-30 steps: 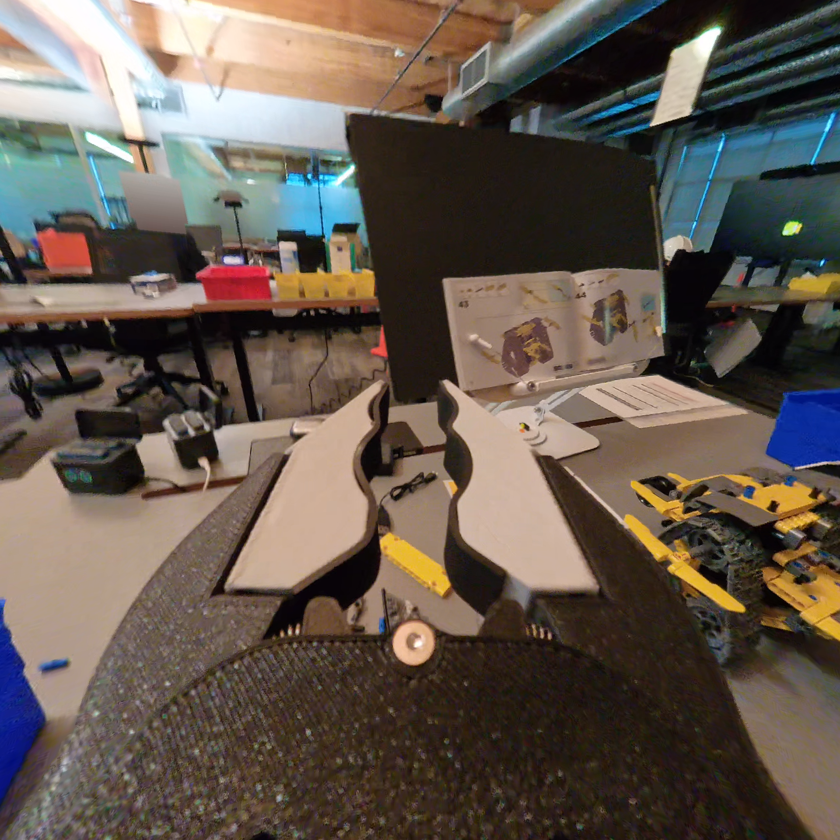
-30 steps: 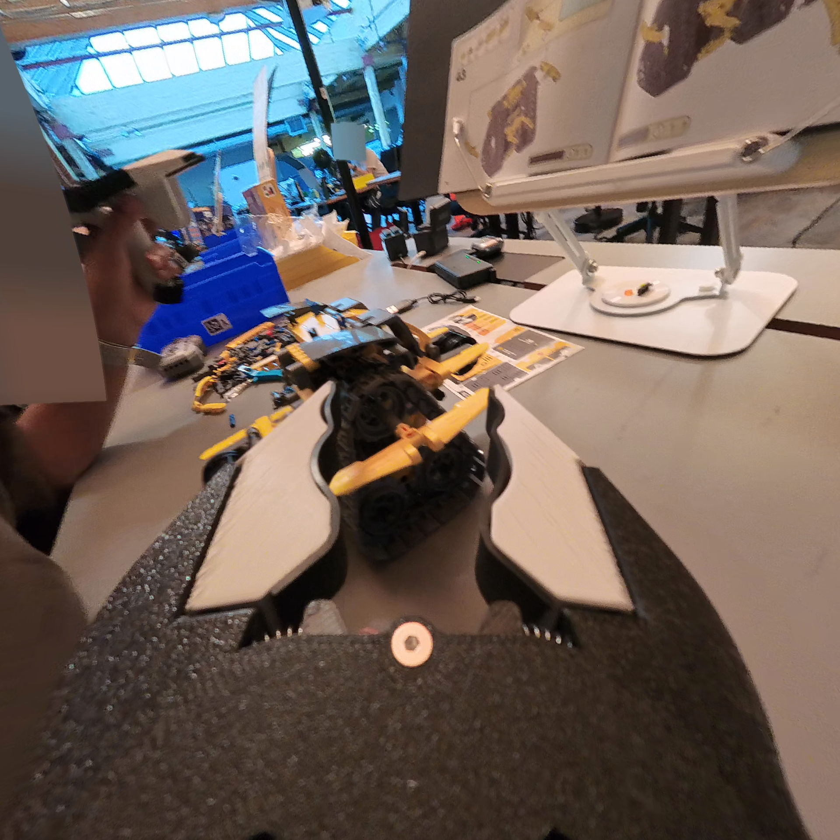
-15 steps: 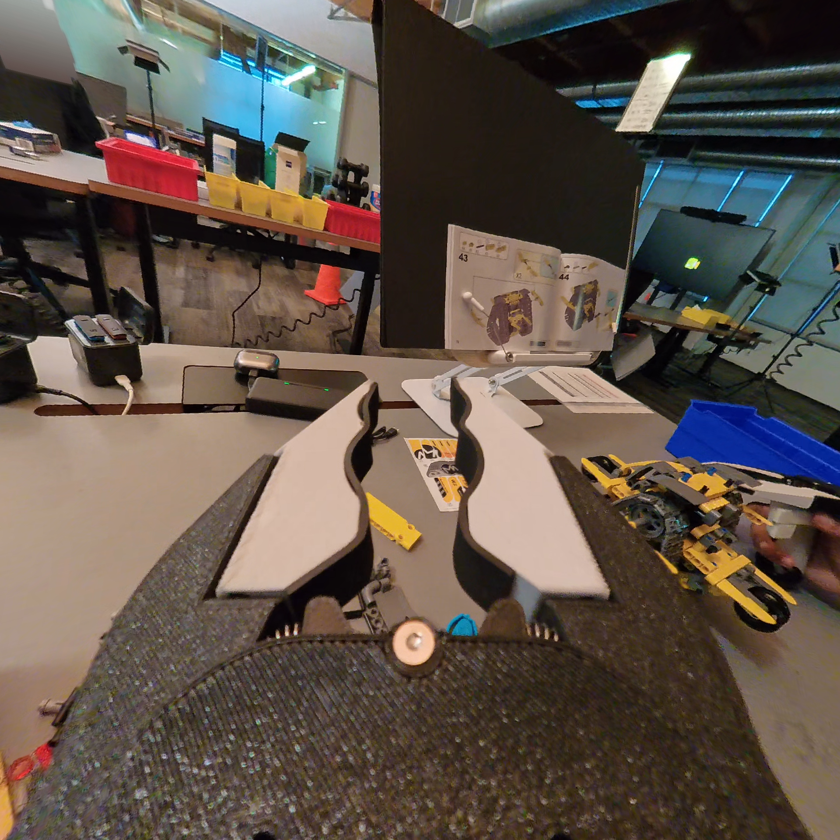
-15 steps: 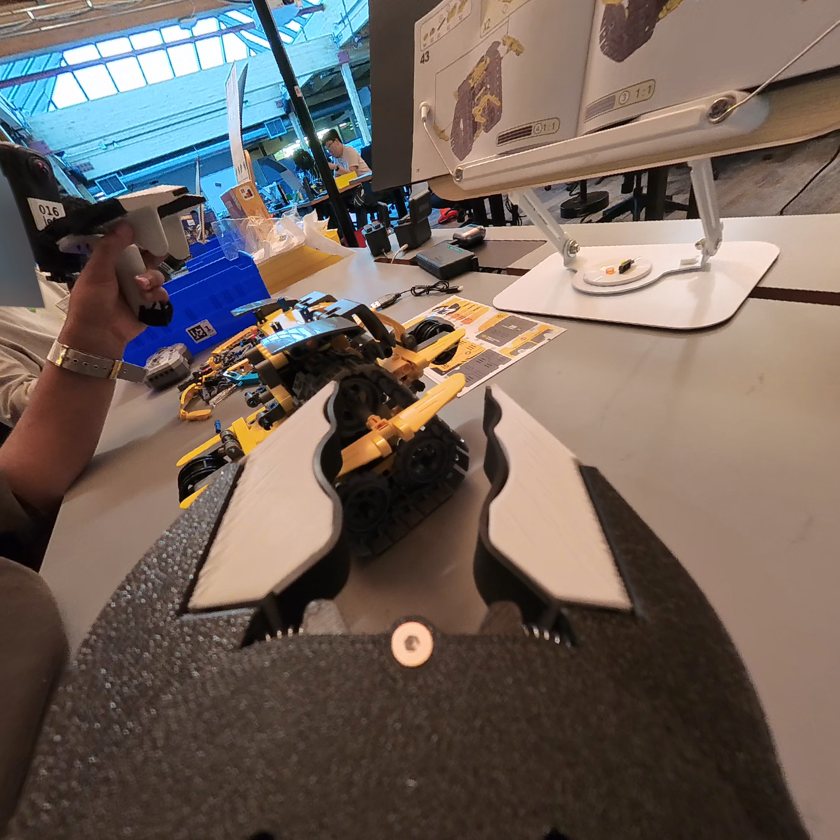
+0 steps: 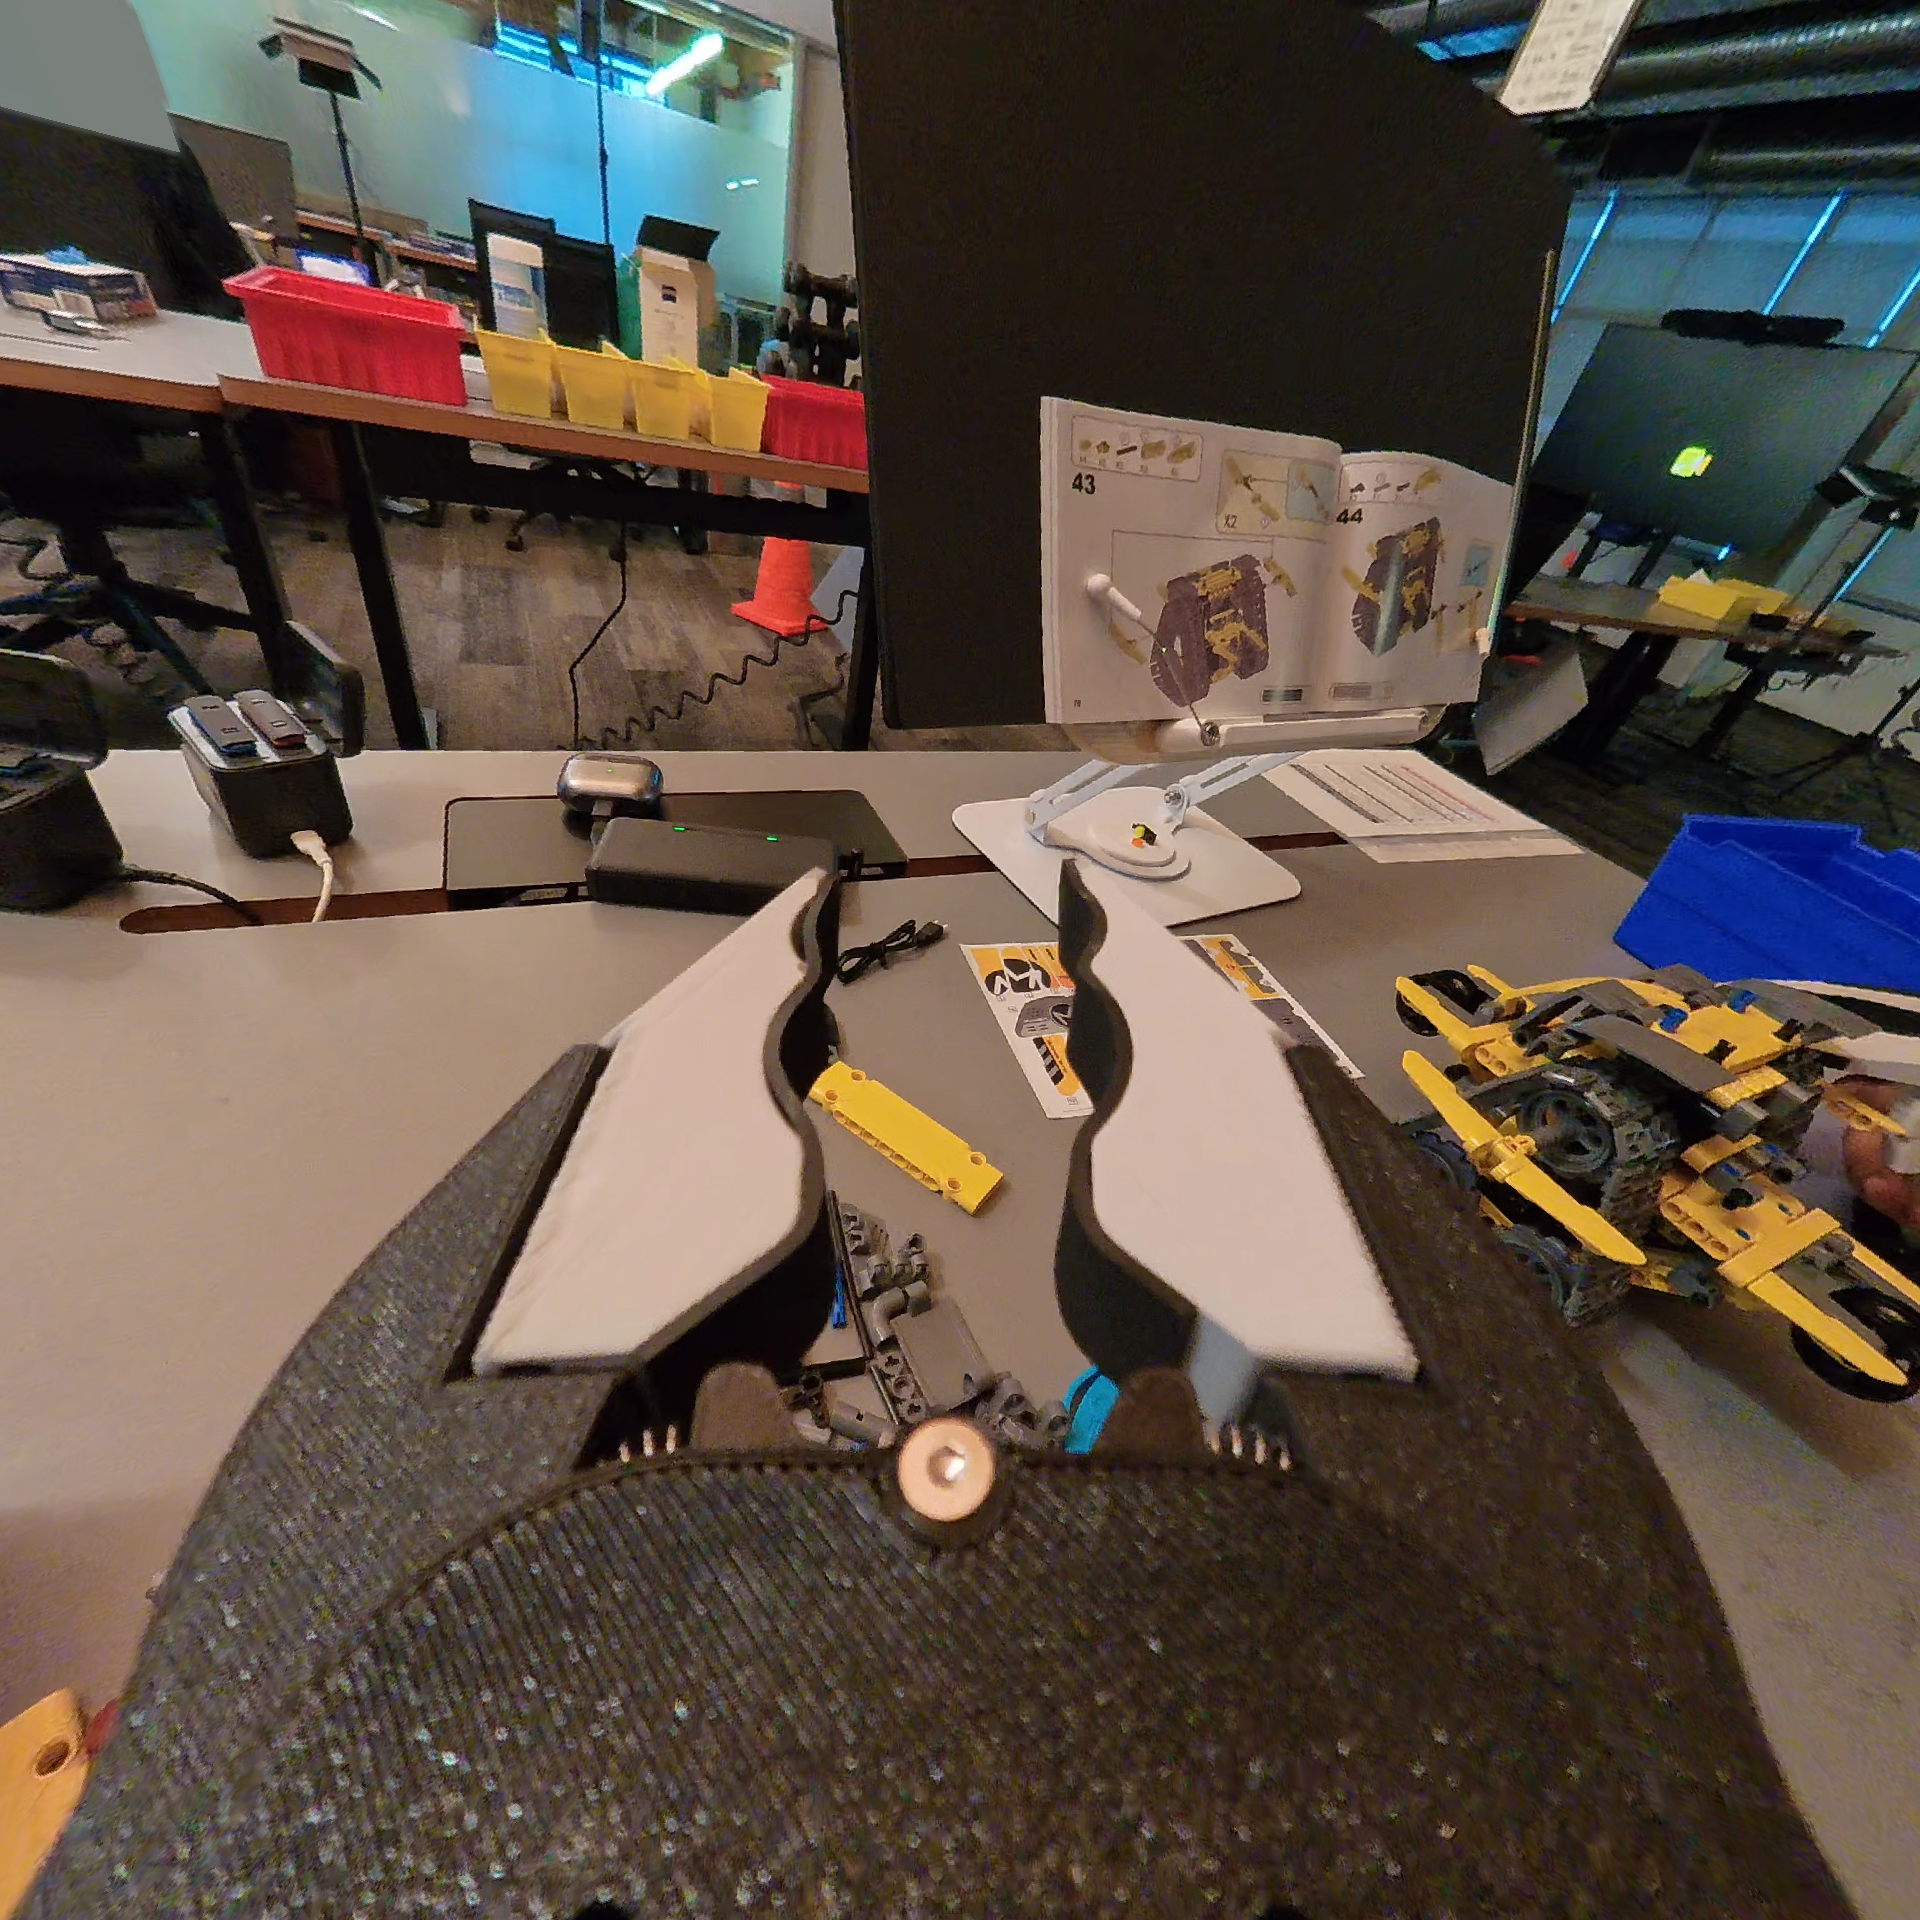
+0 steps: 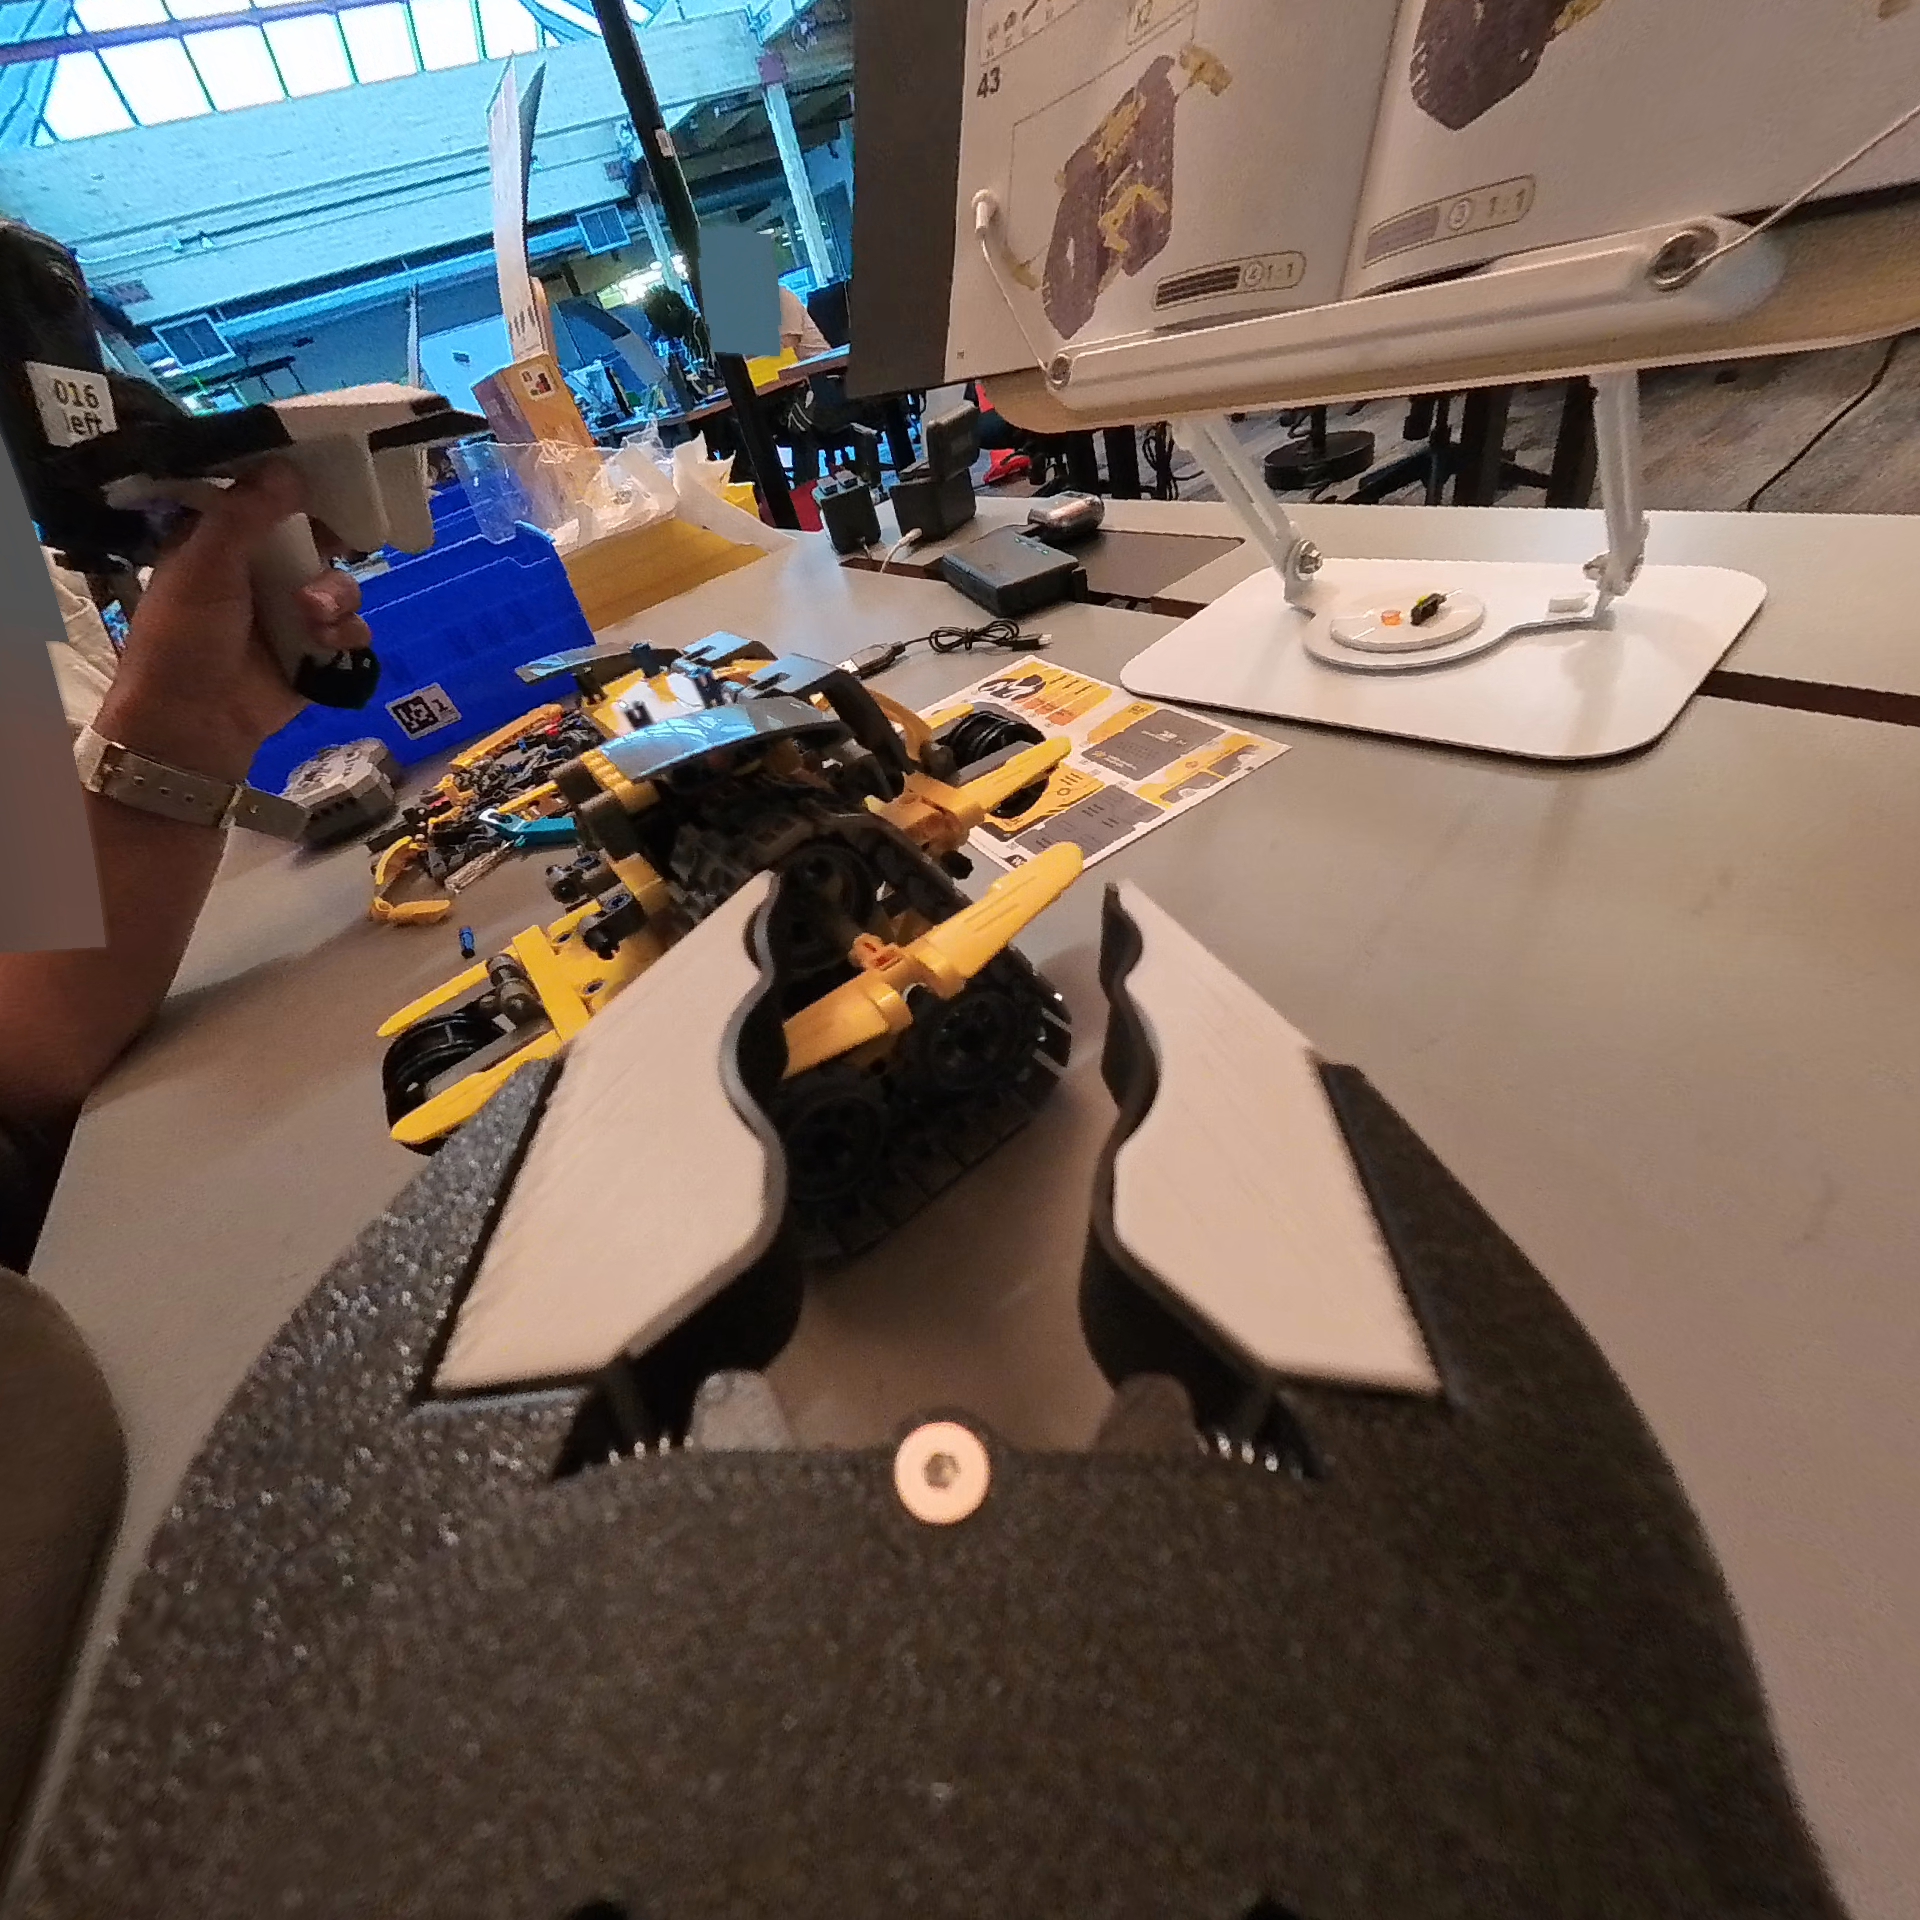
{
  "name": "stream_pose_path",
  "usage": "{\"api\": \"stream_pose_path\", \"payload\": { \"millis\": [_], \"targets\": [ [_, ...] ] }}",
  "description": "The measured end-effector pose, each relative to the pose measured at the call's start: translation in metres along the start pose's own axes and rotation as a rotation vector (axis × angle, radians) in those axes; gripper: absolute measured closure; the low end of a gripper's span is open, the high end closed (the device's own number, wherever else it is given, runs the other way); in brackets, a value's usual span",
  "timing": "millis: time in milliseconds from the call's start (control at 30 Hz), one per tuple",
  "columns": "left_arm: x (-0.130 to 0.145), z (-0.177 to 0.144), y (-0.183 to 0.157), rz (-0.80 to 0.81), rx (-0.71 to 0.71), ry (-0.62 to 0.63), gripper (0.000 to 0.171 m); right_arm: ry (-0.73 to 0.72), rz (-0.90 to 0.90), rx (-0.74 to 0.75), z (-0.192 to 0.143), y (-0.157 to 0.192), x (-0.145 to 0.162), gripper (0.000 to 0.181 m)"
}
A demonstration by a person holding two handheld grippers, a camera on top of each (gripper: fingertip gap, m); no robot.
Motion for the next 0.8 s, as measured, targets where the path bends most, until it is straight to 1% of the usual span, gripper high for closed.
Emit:
{"api": "stream_pose_path", "payload": {
  "millis": [367, 800],
  "targets": [
    [0.0010, 0.0022, -0.0012, 0.016, 0.008, 0.009, 0.127, -0.001, 0.022, -0.023, 0.0004, -0.0026, 0.0005, 0.121],
    [0.0013, 0.0044, -0.0047, 0.047, -0.007, 0.016, 0.121, 0.007, 0.018, -0.016, 0.0013, -0.0022, 0.0009, 0.121]
  ]
}}
Point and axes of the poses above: each gripper's, where its closed fingertips meet, z out along the fingers, x out of its underside, y = z × x across the jaws, the point moved 9 cm from there along -z, back along the fingers, and after that the axes turned 15 degrees about y, right-handed, at the moved point
